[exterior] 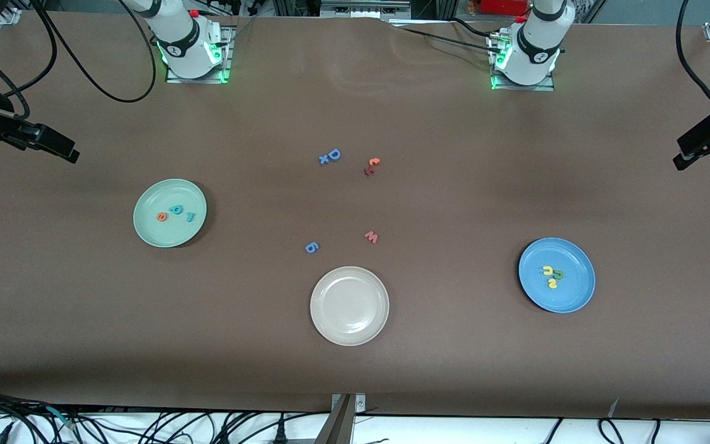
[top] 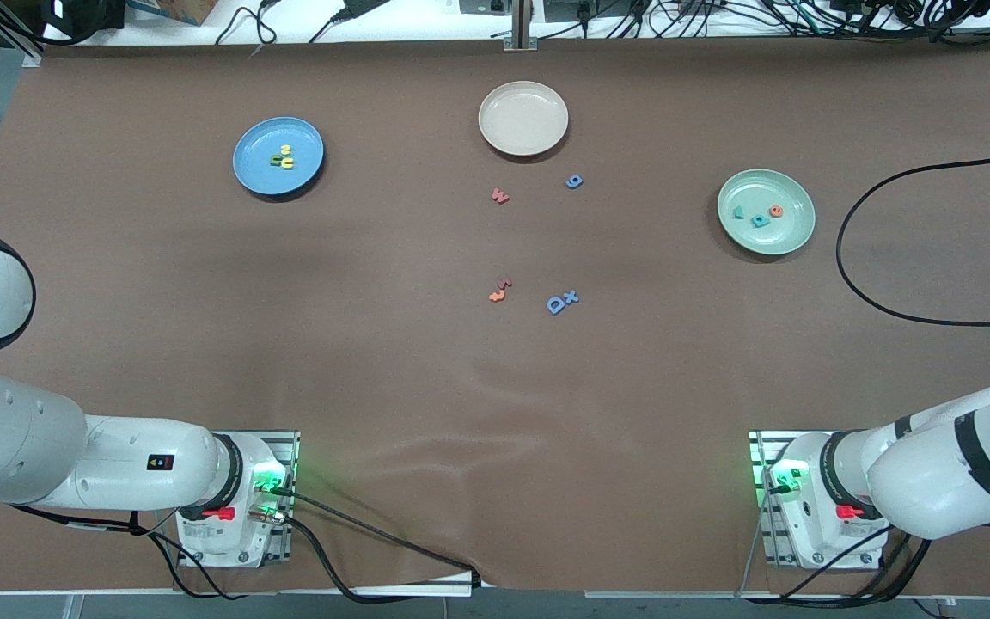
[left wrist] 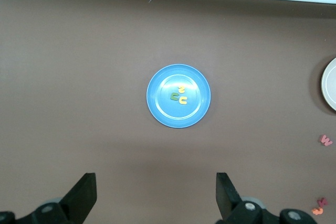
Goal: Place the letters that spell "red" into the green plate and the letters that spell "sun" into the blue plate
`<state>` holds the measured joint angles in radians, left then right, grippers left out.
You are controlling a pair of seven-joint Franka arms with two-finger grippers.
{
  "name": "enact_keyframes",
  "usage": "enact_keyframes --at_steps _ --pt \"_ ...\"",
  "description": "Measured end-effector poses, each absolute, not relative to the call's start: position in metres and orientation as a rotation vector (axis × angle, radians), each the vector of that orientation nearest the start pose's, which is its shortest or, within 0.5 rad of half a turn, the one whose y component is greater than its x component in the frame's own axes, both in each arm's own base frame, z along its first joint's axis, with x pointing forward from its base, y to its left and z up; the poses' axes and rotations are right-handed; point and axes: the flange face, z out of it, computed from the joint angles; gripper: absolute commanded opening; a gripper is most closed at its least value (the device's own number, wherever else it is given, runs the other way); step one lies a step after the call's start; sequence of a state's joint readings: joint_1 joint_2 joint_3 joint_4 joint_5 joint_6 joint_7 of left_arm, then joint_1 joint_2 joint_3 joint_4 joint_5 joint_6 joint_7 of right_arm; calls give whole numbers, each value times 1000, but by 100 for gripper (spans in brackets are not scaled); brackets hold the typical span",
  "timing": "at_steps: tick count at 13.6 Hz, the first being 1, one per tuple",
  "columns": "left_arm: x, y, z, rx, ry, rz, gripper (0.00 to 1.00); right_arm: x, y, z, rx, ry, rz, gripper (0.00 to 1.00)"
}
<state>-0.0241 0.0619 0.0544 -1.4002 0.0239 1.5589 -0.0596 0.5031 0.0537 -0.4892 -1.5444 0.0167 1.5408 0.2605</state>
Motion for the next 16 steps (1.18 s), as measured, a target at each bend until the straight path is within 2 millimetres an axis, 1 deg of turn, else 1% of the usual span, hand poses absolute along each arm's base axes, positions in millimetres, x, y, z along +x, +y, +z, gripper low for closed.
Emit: enact_keyframes --at_steps 2,6,10,16 --pt "572 24 665 -3113 -112 -140 100 565 17 608 -3132 388 76 100" --pt "574 22 665 -3120 -64 -175 100 565 17 608 -3132 388 76 100" --pt "575 11 657 -3119 72 -158 100 565 17 608 -3132 388 75 100" --pt "575 1 657 -3117 153 -158 100 565 17 608 -3132 388 75 100"
